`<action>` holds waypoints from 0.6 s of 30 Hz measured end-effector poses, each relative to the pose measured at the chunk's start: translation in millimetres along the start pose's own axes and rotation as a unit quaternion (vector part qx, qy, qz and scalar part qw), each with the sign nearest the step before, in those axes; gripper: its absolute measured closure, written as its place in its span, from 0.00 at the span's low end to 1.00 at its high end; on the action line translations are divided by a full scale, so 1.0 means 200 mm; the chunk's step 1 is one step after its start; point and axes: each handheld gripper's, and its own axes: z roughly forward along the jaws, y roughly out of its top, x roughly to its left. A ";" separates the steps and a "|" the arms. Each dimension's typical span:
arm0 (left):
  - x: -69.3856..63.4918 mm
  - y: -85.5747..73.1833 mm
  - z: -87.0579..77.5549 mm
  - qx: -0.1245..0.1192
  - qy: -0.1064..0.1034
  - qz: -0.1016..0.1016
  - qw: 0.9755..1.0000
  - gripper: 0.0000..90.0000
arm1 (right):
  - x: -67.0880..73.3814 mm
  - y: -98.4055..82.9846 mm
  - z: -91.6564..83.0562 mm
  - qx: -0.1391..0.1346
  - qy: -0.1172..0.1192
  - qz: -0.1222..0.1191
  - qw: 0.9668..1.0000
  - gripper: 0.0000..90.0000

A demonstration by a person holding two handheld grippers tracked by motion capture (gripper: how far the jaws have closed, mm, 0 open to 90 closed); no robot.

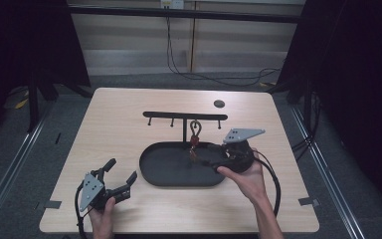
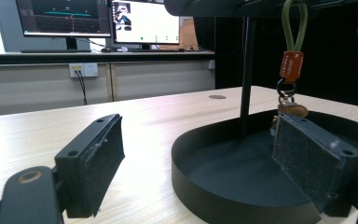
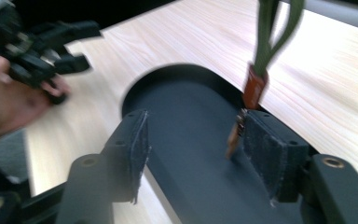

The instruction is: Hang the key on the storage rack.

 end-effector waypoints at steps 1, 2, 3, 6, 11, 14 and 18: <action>0.00 0.00 0.00 0.000 -0.001 0.000 1.000 0.18 | 0.01 -0.03 0.00 -0.002 -0.013 -0.002 1.000 0.41; 0.00 0.00 0.00 0.000 -0.001 -0.001 1.000 0.18 | 0.01 -0.05 0.00 -0.004 -0.018 -0.001 1.000 0.41; 0.00 0.00 0.00 0.000 -0.001 0.000 1.000 0.18 | 0.01 -0.08 0.01 -0.009 -0.018 0.005 1.000 0.39; 0.00 0.00 0.00 0.001 -0.001 0.000 1.000 0.18 | 0.00 -0.16 0.00 -0.042 -0.015 0.028 0.999 0.34; 0.00 0.00 0.00 0.001 0.000 0.001 1.000 0.18 | -0.02 -0.32 -0.01 -0.109 -0.007 0.062 0.992 0.23; 0.00 0.00 0.00 0.002 0.000 0.002 1.000 0.18 | -0.03 -0.42 -0.02 -0.149 -0.011 0.087 0.985 0.25; 0.00 0.00 0.00 0.001 0.001 0.001 1.000 0.18 | -0.02 -0.54 -0.02 -0.189 -0.050 0.080 0.978 0.27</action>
